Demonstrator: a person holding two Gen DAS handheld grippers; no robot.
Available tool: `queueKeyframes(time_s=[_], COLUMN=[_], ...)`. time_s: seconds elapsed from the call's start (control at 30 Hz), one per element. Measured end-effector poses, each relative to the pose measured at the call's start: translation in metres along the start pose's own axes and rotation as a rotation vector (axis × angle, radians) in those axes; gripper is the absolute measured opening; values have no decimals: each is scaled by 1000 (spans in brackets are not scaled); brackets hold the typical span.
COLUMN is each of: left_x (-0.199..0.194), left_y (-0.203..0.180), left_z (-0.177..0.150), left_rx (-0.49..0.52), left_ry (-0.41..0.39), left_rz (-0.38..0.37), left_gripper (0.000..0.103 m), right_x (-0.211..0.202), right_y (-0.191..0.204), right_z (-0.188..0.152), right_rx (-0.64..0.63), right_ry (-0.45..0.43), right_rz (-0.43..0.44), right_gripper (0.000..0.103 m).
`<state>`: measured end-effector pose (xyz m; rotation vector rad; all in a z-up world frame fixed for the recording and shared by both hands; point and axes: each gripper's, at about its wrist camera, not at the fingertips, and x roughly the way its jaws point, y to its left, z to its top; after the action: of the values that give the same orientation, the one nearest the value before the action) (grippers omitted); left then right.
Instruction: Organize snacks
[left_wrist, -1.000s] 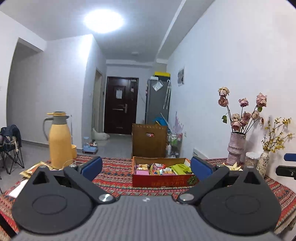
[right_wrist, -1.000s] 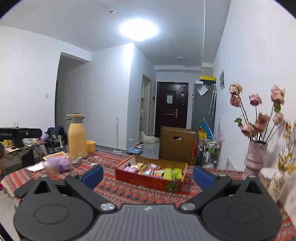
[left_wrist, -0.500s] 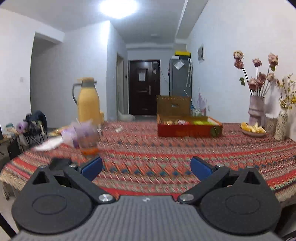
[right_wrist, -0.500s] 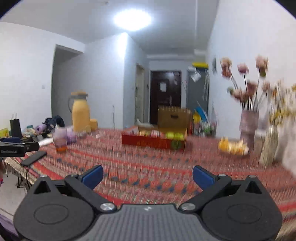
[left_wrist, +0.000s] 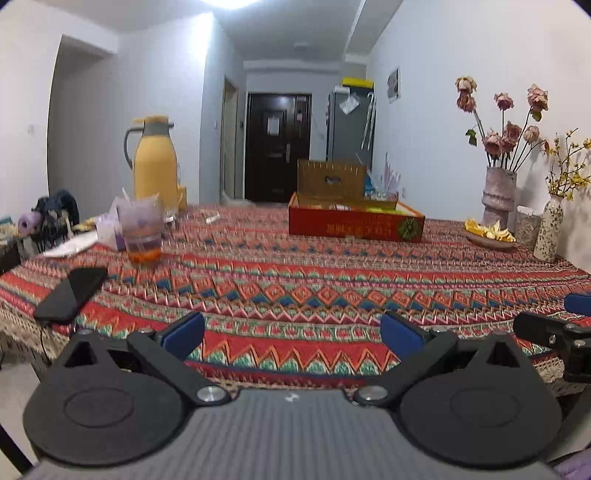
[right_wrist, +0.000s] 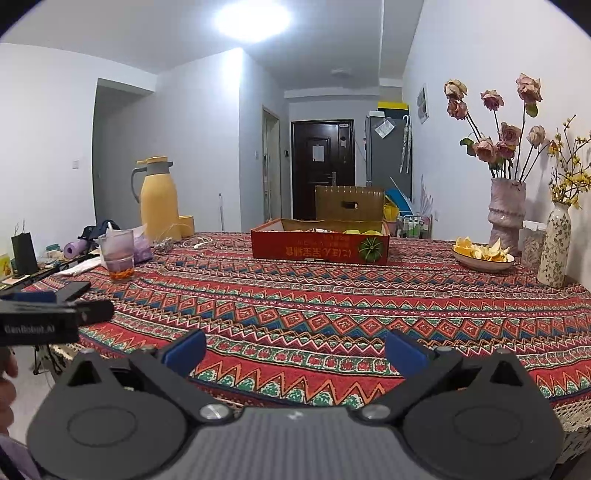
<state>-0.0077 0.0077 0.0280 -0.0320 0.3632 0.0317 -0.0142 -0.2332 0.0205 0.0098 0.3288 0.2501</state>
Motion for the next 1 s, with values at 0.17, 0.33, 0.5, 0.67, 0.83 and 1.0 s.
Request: queueKeyframes(time_s=[0.17,0.33,0.5,0.67,0.83,1.0], left_x=[-1,-2,-4,-4,-4,-4], left_y=[0,-2,-4,-4,-4,-5], left_z=[1,1,2,3,3,3], left_rx=[13,26,33,40,40,44], left_ry=[-6,-3,-11,-12,-16,-14], left_rz=[16,9,8,6,8,4], left_gripper=[103,103,103,103,103,103], right_x=[0,1,0,0,1,0], right_y=[-2,-1,-2,-3,-2,-2], right_z=[3,5,6,6,4,4], right_rx=[24,21,24,26,29,33], right_ry=[2,5,0,3,7,5], right_rz=[-1,7,4,2,-11,-8], right_gripper=[103,103,103,103,103,103])
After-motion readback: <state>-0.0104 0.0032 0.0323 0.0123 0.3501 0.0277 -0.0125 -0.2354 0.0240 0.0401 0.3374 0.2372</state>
